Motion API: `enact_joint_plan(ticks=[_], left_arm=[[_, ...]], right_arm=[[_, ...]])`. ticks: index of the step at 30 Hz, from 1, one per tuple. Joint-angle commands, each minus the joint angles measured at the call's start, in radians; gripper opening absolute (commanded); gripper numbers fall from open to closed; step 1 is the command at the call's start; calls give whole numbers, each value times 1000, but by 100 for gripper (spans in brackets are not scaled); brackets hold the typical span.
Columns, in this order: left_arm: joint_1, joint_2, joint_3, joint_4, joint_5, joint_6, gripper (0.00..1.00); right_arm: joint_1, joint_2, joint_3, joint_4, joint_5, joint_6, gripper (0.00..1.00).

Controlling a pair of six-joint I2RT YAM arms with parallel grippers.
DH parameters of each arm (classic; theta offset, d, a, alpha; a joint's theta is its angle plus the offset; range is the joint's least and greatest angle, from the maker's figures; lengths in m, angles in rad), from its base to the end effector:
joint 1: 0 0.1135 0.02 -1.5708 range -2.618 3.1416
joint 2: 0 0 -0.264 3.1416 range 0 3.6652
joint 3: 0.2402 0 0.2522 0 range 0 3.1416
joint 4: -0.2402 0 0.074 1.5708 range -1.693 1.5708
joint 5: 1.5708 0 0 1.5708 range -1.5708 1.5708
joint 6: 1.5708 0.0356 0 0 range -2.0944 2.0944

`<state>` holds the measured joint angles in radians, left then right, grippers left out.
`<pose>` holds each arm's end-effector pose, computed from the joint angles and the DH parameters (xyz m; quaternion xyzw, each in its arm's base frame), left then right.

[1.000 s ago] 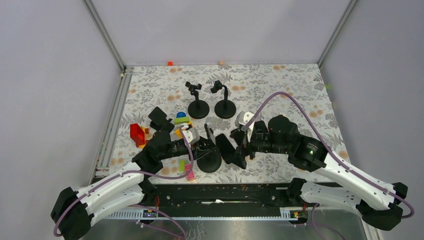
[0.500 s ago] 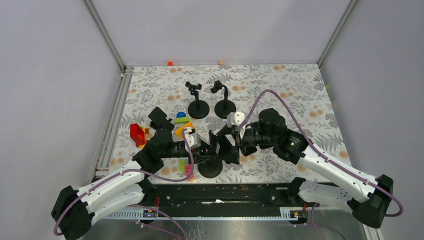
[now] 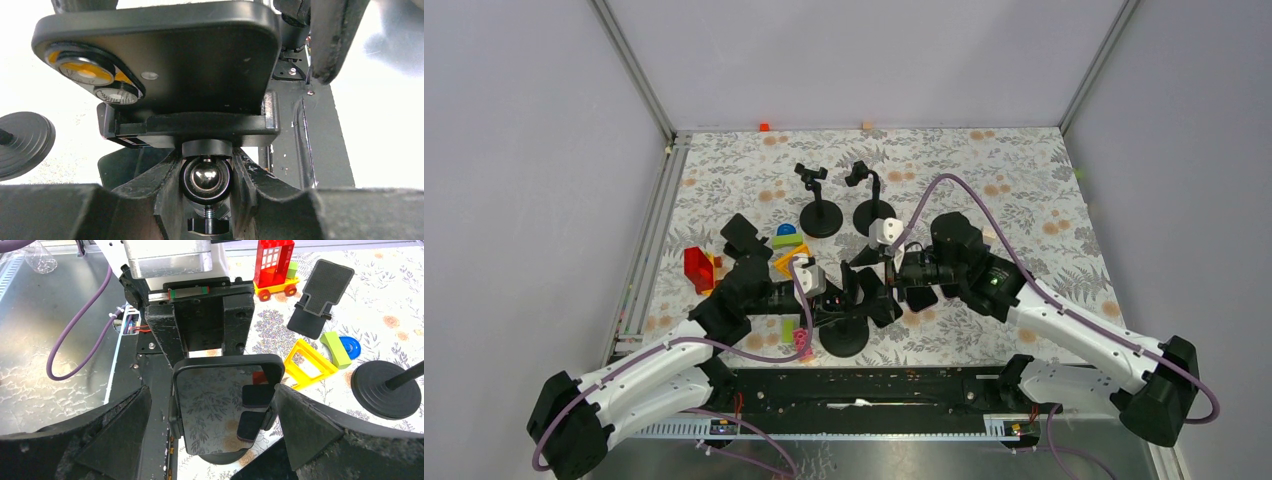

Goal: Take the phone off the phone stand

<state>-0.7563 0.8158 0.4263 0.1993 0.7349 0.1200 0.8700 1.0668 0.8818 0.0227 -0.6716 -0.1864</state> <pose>0.1197 -0.1457 0.2493 0.5124 0.5546 -0.4490 0.4778 0.1410 0.2014 0.3421 -0.5469 0.5139 0.4415 0.4918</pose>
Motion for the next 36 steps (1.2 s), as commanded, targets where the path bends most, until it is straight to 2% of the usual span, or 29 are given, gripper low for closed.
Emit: enact_joint_plan(ticks=[1,10,17,21,27,33,36], left_arm=[[-5,-3,66,43,95,19,0],[-6,-12,69,26,94,27,0],[-6,1,82,12,118,36,0],[-5,12,92,6,118,37,0],[-6,19,95,2,108,36,0],[-5,33,105,2,111,32,0],[-5,39,110,2,119,33,0]], right_arm=[[-19,26,-3,52,-2,7,100],[-60,40,-12,53,10,31,100],[-72,94,4,60,-137,54,100],[-72,128,3,127,-182,116,99],[-72,120,-57,287,-157,222,95],[-71,81,-73,257,-113,197,75],[-71,57,-82,217,-68,139,55]])
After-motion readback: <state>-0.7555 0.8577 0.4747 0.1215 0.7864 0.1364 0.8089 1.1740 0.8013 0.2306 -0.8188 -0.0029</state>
